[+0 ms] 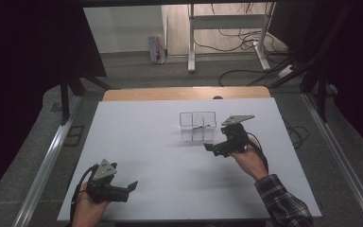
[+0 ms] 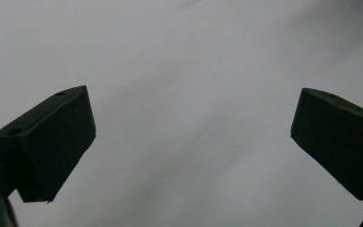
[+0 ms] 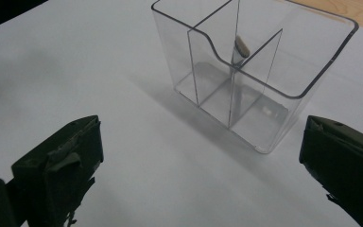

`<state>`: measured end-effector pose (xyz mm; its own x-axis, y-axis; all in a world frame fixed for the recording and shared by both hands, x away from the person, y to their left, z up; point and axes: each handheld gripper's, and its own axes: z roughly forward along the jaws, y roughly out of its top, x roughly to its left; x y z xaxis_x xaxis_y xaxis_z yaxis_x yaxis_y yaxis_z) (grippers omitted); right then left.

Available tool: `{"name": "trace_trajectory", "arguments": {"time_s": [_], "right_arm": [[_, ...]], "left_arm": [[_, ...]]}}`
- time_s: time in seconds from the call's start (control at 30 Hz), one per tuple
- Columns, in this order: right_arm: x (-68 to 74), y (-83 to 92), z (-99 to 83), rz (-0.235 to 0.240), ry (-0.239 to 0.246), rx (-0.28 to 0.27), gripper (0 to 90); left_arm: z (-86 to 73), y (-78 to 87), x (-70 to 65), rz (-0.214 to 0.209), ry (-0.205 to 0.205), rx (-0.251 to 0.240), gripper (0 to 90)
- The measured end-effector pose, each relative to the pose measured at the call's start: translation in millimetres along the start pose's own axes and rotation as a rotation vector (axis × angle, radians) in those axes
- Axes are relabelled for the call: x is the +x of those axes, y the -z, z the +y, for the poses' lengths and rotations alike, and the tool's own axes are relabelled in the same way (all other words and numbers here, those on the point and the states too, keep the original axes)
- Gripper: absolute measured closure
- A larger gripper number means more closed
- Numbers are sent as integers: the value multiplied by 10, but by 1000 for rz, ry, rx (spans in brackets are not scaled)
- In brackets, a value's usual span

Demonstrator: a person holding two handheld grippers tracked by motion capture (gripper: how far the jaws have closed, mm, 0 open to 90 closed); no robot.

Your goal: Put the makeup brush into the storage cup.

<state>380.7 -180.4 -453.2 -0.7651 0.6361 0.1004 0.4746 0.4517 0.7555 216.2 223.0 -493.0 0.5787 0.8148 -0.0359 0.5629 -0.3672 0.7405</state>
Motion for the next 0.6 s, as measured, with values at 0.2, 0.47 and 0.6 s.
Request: {"name": "trace_trajectory", "arguments": {"time_s": [0.2, 0.47, 0.6], "right_arm": [[13, 12, -47, 1, 0, 7, 0], [25, 75, -85, 6, -4, -5, 0], [33, 111, -110, 7, -6, -7, 0]], "left_arm": [[-1, 3, 3, -1, -2, 1, 11], [-6, 9, 11, 1, 1, 1, 10], [-5, 4, 11, 0, 1, 4, 9]]}}
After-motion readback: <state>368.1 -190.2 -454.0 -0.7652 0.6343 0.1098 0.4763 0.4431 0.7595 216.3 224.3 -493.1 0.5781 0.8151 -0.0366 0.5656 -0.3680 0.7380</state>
